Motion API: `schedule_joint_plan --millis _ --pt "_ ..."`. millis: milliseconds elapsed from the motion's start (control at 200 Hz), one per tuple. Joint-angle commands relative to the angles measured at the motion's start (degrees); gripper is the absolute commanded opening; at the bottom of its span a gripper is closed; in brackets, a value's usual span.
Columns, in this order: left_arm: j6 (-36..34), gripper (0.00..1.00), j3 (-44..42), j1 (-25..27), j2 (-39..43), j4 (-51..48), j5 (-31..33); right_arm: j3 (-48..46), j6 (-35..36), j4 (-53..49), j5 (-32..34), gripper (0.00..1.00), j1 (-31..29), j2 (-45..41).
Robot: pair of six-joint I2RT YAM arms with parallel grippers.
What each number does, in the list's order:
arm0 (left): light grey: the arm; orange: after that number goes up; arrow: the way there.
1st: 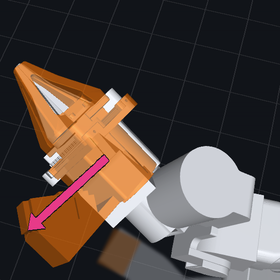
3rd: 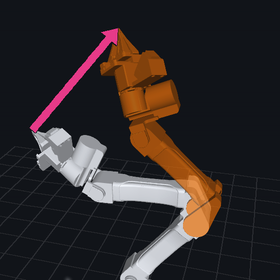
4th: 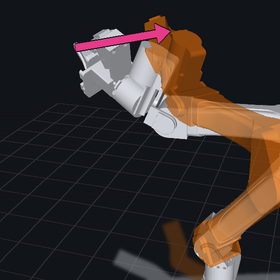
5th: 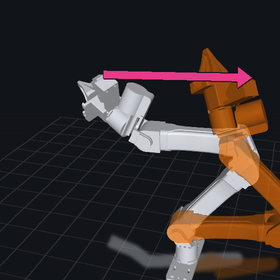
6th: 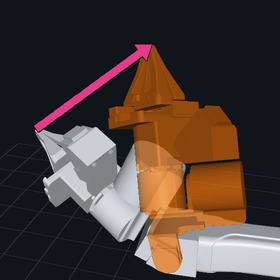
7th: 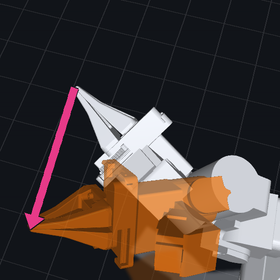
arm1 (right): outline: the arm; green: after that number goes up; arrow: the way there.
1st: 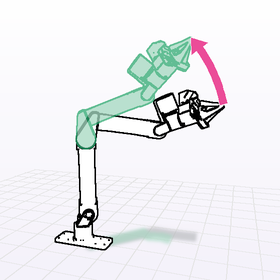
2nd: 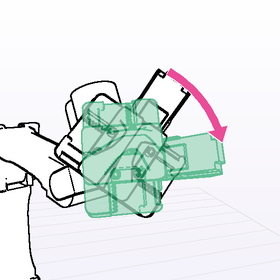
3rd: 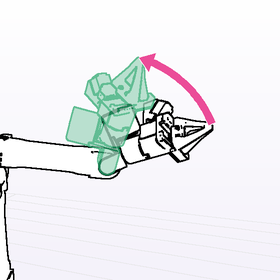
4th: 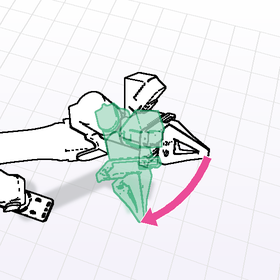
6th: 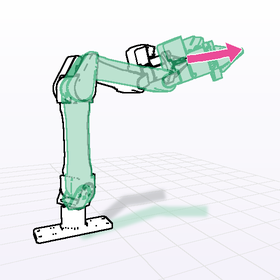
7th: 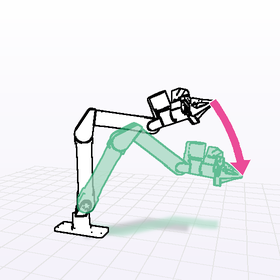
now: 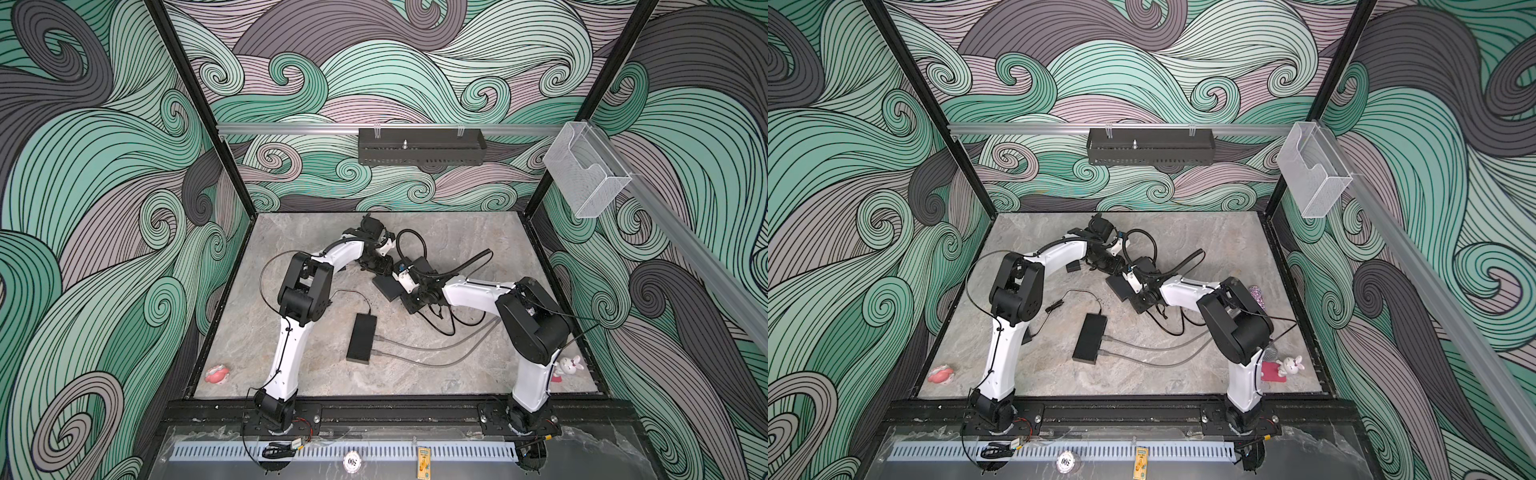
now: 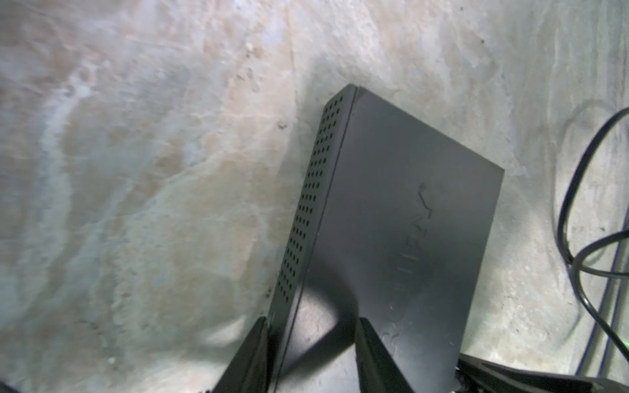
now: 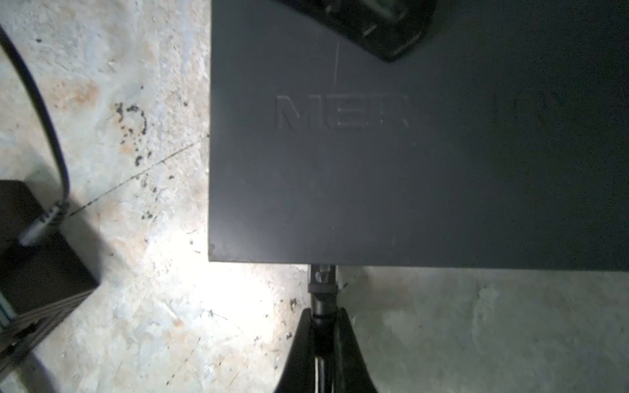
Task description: Insert the plug into the switch port
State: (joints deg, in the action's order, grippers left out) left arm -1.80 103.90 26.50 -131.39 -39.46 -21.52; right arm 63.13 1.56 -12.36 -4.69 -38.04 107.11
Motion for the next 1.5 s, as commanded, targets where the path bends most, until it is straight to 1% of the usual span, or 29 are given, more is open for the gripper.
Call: schedule_joint_plan --millis 0,95,415,560,726,916,1031,1106,1196,1236,1381,1426,1496 --pt "-0.48 0.39 -3.84 6.37 -4.88 -15.45 -6.04 3.40 1.99 19.27 -0.08 0.00 -0.24 -7.06" --pt "-0.52 0.39 -3.70 6.35 -5.01 -15.64 -6.04 3.87 1.97 18.63 -0.29 0.00 -0.21 -6.82" --pt "-0.66 0.39 -3.89 6.28 -4.71 -15.64 -5.88 5.29 -0.51 17.25 -1.46 0.00 -0.51 0.68" --pt "-0.69 0.39 -3.61 6.28 -4.76 -15.73 -5.77 7.29 0.65 15.22 -0.56 0.00 -0.45 -0.98" --pt "-0.75 0.39 -3.44 6.33 -4.93 -15.86 -5.64 8.06 1.30 15.18 0.24 0.00 -0.45 -2.57" --pt "-0.77 0.39 -2.78 6.28 -5.23 -16.08 -5.64 4.88 -1.38 17.78 -0.87 0.00 -0.79 1.69" --pt "0.09 0.40 -2.69 6.16 -4.75 -15.25 -5.55 2.08 -2.47 20.31 -0.41 0.00 -1.00 1.97" --pt "1.24 0.43 -3.73 5.72 -3.31 -13.12 -5.46 1.25 -2.24 20.37 0.00 0.00 -1.04 1.66" --pt "1.79 0.44 -3.48 5.03 -2.43 -12.34 -5.53 1.03 -0.89 18.16 -0.72 0.00 -1.06 1.20" --pt "1.80 0.44 -2.72 4.66 -2.41 -12.51 -5.81 1.13 -0.26 16.61 -1.25 0.03 -1.05 1.00" --pt "1.52 0.45 2.80 2.82 -3.96 -14.98 -5.55 -0.03 0.40 12.72 -3.38 0.09 -0.98 0.15" --pt "1.49 0.45 4.66 2.05 -4.63 -16.06 -5.51 -0.81 0.20 12.20 -3.50 0.13 -0.99 -0.35" --pt "1.54 0.45 5.72 0.92 -4.76 -16.31 -5.08 -1.68 0.03 10.83 -3.30 0.23 -1.01 -1.16"
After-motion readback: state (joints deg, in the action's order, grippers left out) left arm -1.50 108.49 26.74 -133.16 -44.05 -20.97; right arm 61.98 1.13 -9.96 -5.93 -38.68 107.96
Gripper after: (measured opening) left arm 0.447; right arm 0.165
